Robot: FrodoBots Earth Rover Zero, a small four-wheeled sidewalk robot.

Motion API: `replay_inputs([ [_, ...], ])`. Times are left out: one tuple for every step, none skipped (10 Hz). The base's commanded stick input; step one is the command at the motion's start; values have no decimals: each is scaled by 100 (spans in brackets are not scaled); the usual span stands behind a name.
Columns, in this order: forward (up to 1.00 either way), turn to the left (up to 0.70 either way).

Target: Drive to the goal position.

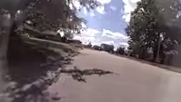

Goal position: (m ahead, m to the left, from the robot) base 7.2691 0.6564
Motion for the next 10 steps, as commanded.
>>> replay_inputs([
  [85,0],
  [85,0],
  [85,0],
  [85,0],
  [85,0],
  [85,0],
  [85,0],
  [85,-19],
  [85,-34],
  [85,-29],
])
